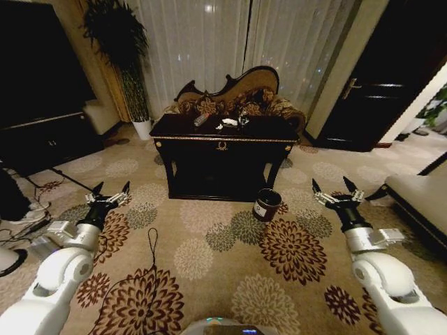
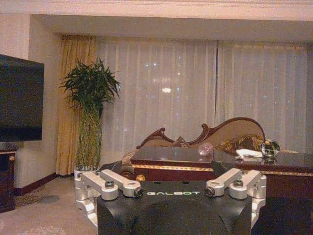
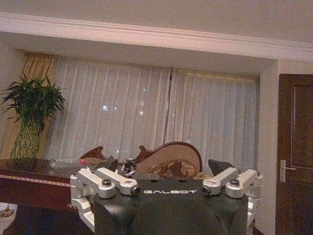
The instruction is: Move to the front of the table and place the trash on the table into the trash bin.
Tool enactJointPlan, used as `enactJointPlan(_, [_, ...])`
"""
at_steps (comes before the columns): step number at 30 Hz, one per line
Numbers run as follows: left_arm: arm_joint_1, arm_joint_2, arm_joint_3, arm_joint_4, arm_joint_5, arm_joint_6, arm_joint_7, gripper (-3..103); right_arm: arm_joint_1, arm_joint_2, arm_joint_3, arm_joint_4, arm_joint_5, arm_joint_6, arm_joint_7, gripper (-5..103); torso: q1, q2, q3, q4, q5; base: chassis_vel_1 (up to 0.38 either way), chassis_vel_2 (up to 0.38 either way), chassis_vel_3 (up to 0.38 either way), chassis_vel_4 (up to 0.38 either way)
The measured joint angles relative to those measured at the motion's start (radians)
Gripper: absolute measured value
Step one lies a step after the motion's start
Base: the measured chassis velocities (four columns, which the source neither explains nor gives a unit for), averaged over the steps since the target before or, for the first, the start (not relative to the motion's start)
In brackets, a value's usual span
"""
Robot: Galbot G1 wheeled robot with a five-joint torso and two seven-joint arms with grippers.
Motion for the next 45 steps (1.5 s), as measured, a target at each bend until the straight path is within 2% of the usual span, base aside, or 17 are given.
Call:
enactJointPlan(11, [-0.001,0.005,0.007,-0.001,0.003,0.0,0.001,100,-0.002,0.003,-0.006,-0.006,0.001,0.002,-0.009,100,0.0,0.0,0.0,0.0001,0.0002,-0.155,0.153,0.143,-0.147])
enactJointPlan(17, [-0.003,0.002,0.013,-0.001,0.004,0.0,0.002,100,-0.006,0.004,-0.005,-0.006,0.0,0.002,-0.01,100,0.001,0.0,0.0,-0.0002,-0.0009,-0.279,0.264,0.276,-0.272])
enactJointPlan(20, [-0.002,0.001,0.013,-0.002,0.005,0.0,0.002,99,-0.006,0.004,-0.005,-0.005,0.0,0.002,-0.01,100,0.0,0.0,0.0,0.0006,0.0006,-0.264,0.296,0.295,-0.275])
enactJointPlan(24, [0.0,0.001,0.012,-0.003,0.005,0.0,0.002,97,-0.005,0.003,-0.005,-0.005,0.0,0.002,-0.01,100,0.0,0.0,0.0,-0.0001,-0.0003,-0.27,0.257,0.271,-0.251])
enactJointPlan(26, [0.001,0.001,0.01,-0.004,0.005,0.0,0.002,102,-0.004,0.003,-0.006,-0.004,0.0,0.002,-0.01,100,0.0,0.0,0.0,-0.0001,0.0,-0.27,0.243,0.258,-0.261])
enactJointPlan(30, [0.003,0.001,0.009,-0.007,0.005,0.0,0.003,99,-0.006,0.005,-0.005,-0.002,-0.001,0.002,-0.01,100,0.0,0.0,0.0,0.0,0.0003,-0.242,0.252,0.246,-0.257])
enactJointPlan(45, [0.016,-0.011,0.009,-0.022,0.009,-0.001,0.004,99,-0.018,0.014,0.001,0.012,-0.003,0.002,-0.017,100,0.0,0.0,0.0,0.0,-0.0001,-0.255,0.255,0.266,-0.253])
